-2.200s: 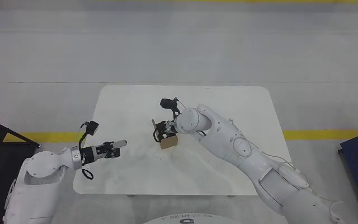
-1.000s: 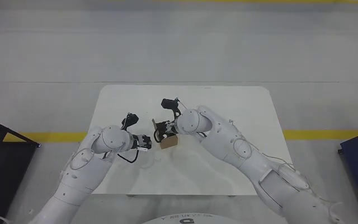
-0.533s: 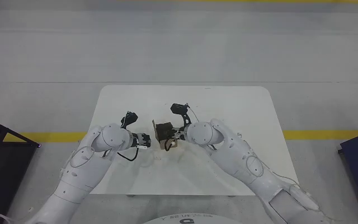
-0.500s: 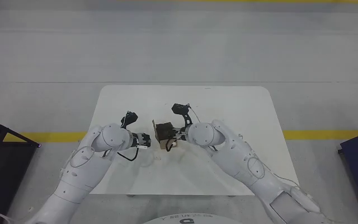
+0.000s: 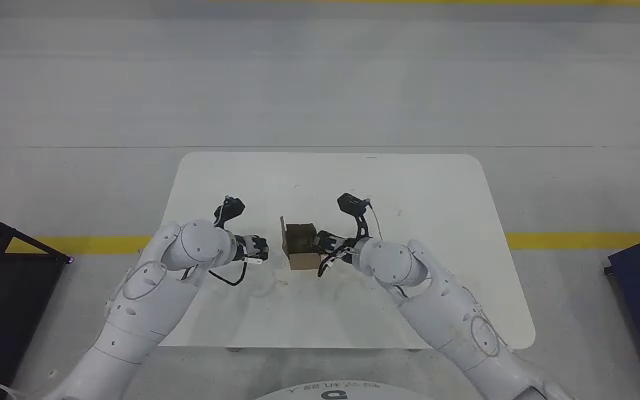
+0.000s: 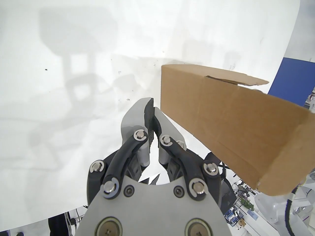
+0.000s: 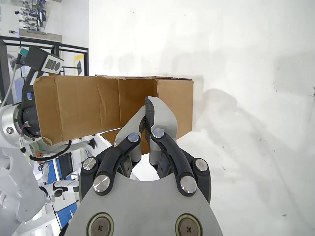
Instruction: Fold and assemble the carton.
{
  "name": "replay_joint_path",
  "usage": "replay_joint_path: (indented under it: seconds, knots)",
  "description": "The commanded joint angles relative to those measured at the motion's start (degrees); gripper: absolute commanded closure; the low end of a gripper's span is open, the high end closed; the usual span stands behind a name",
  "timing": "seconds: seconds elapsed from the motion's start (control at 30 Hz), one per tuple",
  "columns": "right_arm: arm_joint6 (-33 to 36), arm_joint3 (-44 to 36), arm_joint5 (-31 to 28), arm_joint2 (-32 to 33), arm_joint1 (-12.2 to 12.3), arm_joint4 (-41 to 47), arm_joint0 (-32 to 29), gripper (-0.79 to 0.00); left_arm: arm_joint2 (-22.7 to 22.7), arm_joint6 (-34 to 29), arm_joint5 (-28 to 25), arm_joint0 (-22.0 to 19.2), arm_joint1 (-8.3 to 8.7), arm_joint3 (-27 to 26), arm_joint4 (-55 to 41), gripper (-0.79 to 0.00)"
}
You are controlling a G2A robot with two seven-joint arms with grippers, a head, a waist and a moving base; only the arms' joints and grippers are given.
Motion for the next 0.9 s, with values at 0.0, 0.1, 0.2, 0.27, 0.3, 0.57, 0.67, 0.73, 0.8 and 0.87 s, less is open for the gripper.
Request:
replay_joint_path:
  seconds: [0.0, 0.1, 0.2, 0.27, 0.3, 0.57, 0.67, 0.73, 0.8, 0.87]
  knots:
    - [-1.2, -0.8, -0.6, 0.5, 0.2, -0.3, -1.4, 0.0, -0.4, 0.2, -0.2, 0.2, 0.11, -0.3, -0.3, 0.0]
    - [-1.0, -2.1, -2.0, -0.3, 0.4, -2.9, -2.3, 0.0, -2.3, 1.0, -1.4, 1.3, 0.4, -1.2, -2.1, 0.0]
    - [1.1, -2.2, -0.9, -1.3, 0.3, -4.1, -0.7, 0.0, -5.8, 1.6, -4.0, 3.5, 1.0, -2.3, -4.8, 0.0]
    - [3.6, -1.3, 0.2, -2.8, 0.0, -4.9, 1.9, 0.0, -8.9, 2.2, -6.3, 5.6, 1.5, -3.1, -7.1, 0.0]
    - [4.8, -0.6, 0.8, -3.6, -0.2, -4.9, 3.4, 0.0, -10.7, 2.5, -7.6, 6.8, 1.77, -3.5, -8.3, 0.0]
    - [13.9, 8.4, 9.3, -10.4, -3.0, -3.2, 16.0, 0.0, -23.4, 4.7, -15.6, 15.6, 3.5, -7.1, -15.9, 0.0]
    - [17.9, 12.2, 15.0, -14.1, -4.5, -3.6, 21.6, 0.0, -27.2, 5.9, -20.6, 18.0, 3.7, -7.6, -21.3, -0.348]
    - [19.1, 14.5, 18.7, -16.4, -5.6, -3.6, 24.6, 0.0, -28.3, 6.6, -23.1, 18.5, 3.66, -7.5, -24.1, -0.785]
    - [20.8, 17.0, 19.9, -18.7, -6.7, -3.6, 27.4, 0.0, -28.3, 6.6, -23.1, 18.5, 3.66, -7.5, -24.1, -0.785]
    - [22.1, 19.3, 21.6, -20.9, -7.8, -3.4, 29.7, 0.0, -28.3, 6.6, -23.1, 18.5, 3.66, -7.5, -24.1, -0.785]
